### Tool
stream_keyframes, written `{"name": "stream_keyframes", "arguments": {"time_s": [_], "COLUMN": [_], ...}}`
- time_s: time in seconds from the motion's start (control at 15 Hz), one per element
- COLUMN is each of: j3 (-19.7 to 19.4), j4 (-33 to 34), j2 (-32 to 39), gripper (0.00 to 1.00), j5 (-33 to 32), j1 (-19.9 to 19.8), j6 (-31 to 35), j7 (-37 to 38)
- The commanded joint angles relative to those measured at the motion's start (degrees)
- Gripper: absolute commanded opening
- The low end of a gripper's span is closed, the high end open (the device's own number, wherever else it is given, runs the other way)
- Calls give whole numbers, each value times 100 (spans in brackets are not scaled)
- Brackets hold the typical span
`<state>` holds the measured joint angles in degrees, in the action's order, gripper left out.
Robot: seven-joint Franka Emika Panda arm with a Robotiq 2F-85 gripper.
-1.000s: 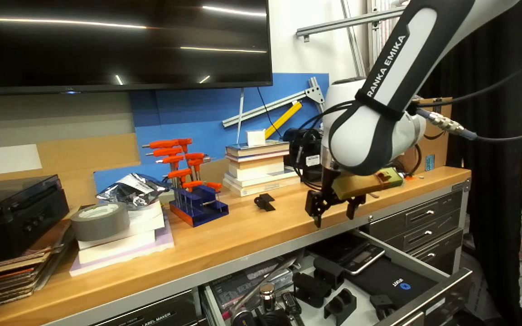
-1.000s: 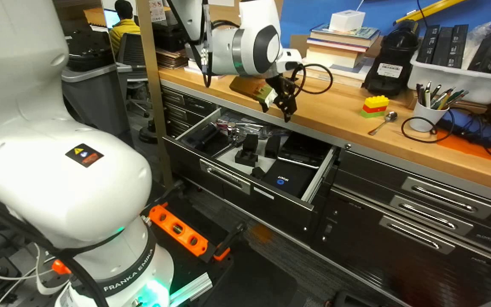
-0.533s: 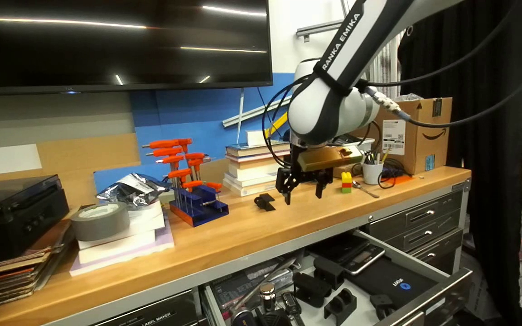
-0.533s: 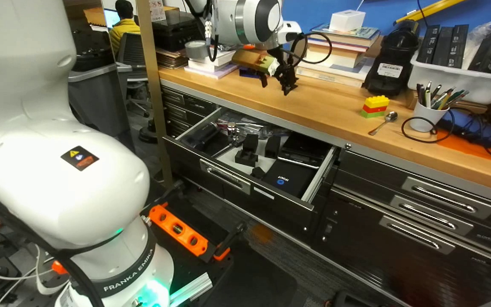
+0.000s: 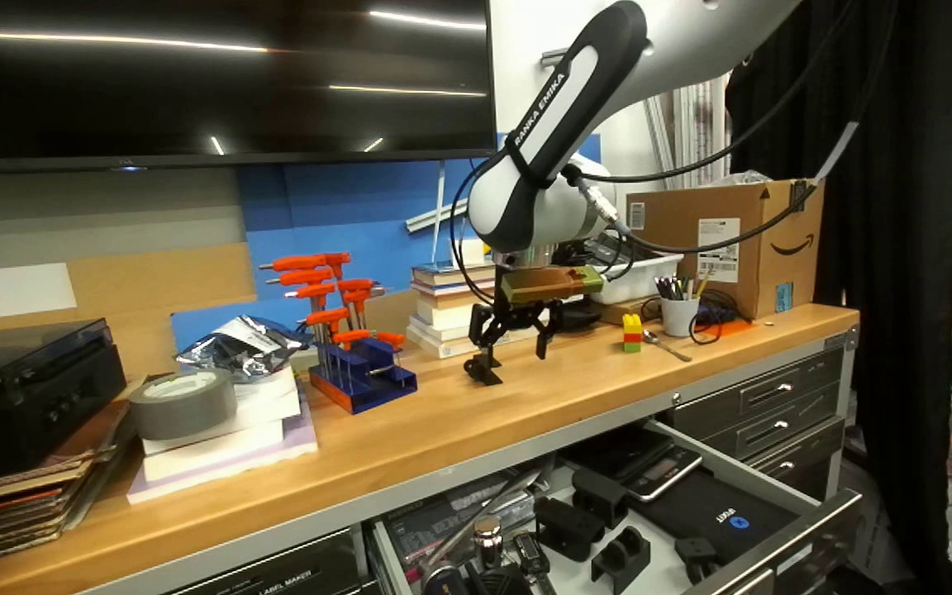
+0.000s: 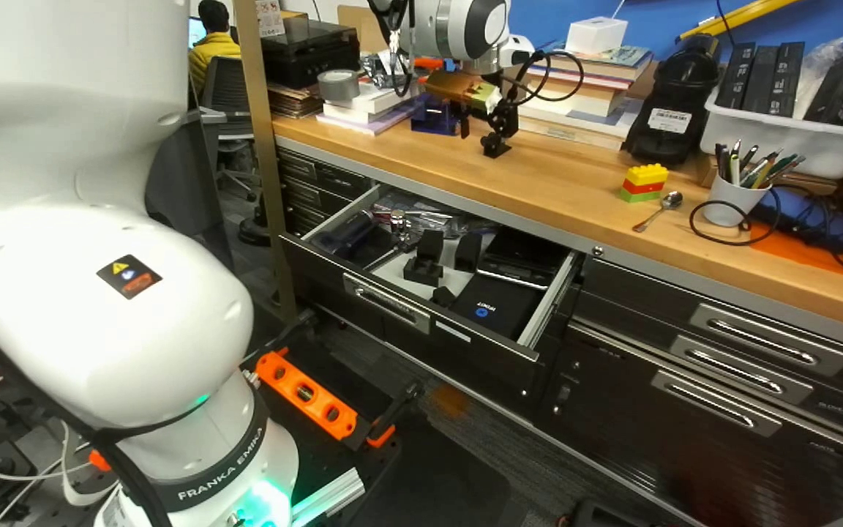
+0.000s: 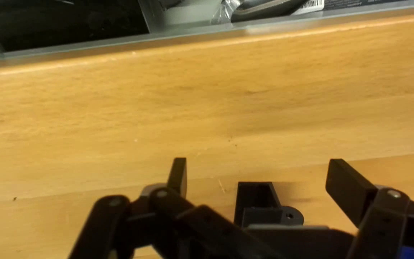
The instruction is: Place the black objects on the counter inside the open drawer and close the drawer
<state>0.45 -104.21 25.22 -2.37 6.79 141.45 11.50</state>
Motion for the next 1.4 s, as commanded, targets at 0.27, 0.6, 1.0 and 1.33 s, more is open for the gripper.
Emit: {"name": "stream_keyframes", "arguments": {"time_s": [0.27, 0.6, 1.0, 1.33], "j3": [114, 98, 67, 39], "j4": [1561, 1960, 2452, 2739], "j2": [1001, 1346, 1825, 2102], "gripper": [100, 100, 100, 100], "j5": [349, 390, 338, 306], "j1": [-184, -261, -207, -164], "j6": [-229, -30, -51, -112], "j7": [-284, -250, -200, -176]}}
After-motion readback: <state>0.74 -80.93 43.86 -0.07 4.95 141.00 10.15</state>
